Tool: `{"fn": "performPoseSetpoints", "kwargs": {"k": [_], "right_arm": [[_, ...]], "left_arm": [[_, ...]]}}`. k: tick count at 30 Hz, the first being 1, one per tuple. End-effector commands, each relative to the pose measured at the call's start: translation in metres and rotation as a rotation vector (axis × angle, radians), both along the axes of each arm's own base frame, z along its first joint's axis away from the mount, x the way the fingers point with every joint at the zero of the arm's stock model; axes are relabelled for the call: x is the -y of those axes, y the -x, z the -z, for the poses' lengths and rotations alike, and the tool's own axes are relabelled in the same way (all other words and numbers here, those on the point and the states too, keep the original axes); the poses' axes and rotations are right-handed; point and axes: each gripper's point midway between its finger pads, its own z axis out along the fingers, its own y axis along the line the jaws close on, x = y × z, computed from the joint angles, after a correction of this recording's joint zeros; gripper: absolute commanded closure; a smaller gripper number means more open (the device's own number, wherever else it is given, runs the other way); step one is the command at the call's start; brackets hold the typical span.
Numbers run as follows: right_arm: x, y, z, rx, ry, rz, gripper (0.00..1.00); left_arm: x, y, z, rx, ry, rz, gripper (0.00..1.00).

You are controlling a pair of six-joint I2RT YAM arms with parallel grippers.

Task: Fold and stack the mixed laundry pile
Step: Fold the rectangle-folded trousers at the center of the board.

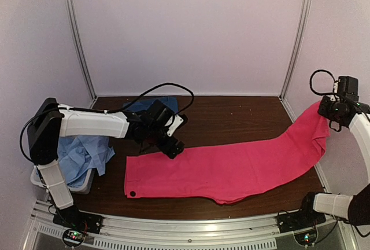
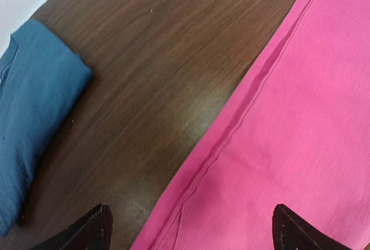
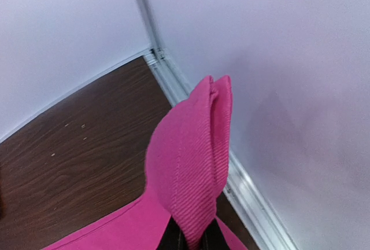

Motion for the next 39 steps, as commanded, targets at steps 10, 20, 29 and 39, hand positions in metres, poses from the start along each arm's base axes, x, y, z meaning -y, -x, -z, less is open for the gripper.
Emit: {"fn": "performPoseSetpoints", "kwargs": {"k": [10, 20, 29, 39], "right_arm": [[-0.293, -0.030, 0.084, -0.055, -0.555, -0.822, 1.00], [-0.432, -0.043, 0.184, -0.248, -0.708, -1.024, 1.00], [-0.374, -0.058, 0.246, -0.347, -0.619, -0.894, 1.00], [-0.351, -0.073, 0.178, -0.269, -0.546, -0.945, 1.00]], "left_arm": [[-0.051, 0.007, -0.021, -0.090, 0.233, -0.238, 0.02], [-0.076, 0.009, -0.038, -0.064, 0.258, -0.291, 0.02], [-0.092, 0.003, -0.048, -0.030, 0.261, -0.338, 0.02], [-0.106, -0.007, -0.046, -0.029, 0.240, -0.416, 0.02]]}}
